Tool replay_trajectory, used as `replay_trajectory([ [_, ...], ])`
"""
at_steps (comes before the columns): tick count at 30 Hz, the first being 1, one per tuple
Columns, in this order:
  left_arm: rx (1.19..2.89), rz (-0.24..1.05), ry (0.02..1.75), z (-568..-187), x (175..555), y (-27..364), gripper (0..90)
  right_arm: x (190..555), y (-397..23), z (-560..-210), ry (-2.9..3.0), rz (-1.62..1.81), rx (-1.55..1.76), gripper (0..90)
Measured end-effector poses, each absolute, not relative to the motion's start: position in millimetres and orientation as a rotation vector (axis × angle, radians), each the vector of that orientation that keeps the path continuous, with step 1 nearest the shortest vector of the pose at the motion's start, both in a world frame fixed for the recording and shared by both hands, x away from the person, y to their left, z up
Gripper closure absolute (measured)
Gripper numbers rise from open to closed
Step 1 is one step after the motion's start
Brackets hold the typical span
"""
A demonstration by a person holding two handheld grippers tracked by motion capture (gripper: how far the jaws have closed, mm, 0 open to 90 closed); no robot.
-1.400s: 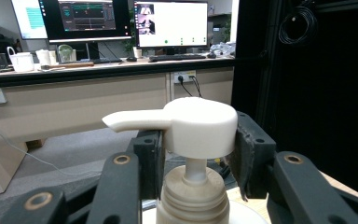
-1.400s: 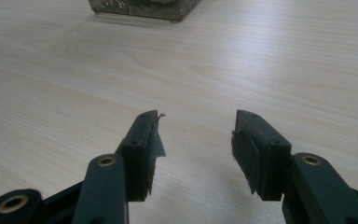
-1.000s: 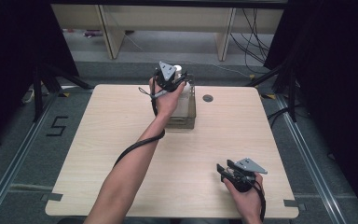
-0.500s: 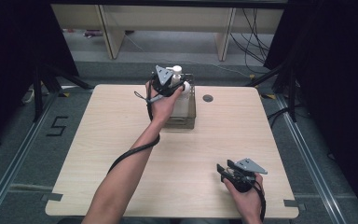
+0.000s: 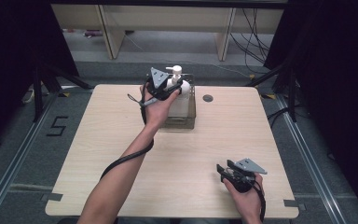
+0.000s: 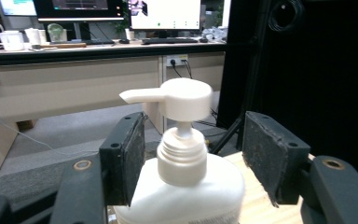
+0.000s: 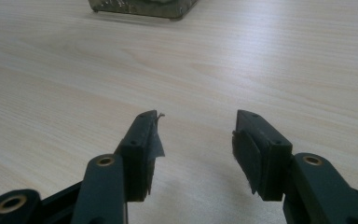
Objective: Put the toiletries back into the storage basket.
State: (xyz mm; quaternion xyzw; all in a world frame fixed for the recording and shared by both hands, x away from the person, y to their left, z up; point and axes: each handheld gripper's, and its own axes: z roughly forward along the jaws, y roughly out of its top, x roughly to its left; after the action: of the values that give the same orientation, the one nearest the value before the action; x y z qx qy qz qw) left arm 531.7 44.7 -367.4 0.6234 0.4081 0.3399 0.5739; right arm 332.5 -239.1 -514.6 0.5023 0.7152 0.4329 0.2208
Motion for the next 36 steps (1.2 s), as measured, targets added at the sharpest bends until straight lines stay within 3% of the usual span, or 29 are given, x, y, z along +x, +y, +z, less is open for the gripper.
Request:
replay_trajectory([
  [36,1.549,0.837,0.883,-361.0,463.6,105.2,36.9,333.3,-239.8,-514.3,1.988,1.179,1.349,50.3],
])
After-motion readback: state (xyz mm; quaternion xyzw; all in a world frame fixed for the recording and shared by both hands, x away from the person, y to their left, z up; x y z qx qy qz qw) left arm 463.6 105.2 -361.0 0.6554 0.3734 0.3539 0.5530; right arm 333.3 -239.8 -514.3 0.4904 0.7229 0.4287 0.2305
